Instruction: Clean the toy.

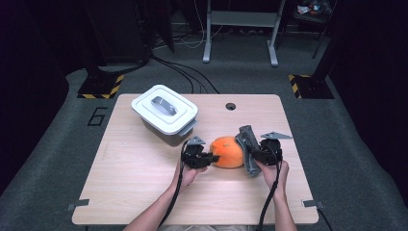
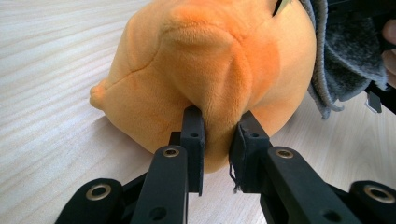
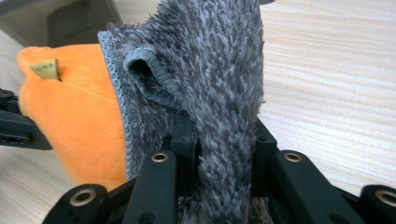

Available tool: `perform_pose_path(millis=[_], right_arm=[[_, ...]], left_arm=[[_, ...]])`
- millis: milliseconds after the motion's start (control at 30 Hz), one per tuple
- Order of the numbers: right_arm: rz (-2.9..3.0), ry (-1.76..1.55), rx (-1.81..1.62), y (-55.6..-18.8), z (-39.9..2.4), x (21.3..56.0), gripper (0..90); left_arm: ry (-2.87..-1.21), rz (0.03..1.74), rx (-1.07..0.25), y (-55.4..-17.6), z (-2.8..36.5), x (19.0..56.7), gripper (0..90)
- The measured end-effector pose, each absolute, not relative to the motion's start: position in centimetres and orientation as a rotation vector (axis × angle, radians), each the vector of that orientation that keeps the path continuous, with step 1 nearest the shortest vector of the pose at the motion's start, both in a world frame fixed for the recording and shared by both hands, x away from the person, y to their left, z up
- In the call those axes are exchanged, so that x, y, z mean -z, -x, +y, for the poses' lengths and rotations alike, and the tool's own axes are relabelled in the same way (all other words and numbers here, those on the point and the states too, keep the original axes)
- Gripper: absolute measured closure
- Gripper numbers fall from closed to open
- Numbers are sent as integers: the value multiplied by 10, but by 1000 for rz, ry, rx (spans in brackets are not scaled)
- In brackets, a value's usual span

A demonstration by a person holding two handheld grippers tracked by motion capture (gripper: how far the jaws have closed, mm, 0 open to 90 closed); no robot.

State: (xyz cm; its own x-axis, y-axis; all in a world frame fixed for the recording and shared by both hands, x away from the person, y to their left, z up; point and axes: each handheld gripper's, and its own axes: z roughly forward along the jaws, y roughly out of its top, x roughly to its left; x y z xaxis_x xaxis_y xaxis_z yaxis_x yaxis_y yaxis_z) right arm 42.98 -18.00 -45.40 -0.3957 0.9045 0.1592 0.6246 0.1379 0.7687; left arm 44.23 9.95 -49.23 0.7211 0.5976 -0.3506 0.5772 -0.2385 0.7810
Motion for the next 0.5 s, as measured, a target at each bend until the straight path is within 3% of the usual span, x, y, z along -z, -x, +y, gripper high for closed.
perform_pose_path(millis=[500], right_arm=[[2095,-1593,-1074,-448,-191,482,700]], left_arm=[[-1911,904,-26,-442,99,492,765]])
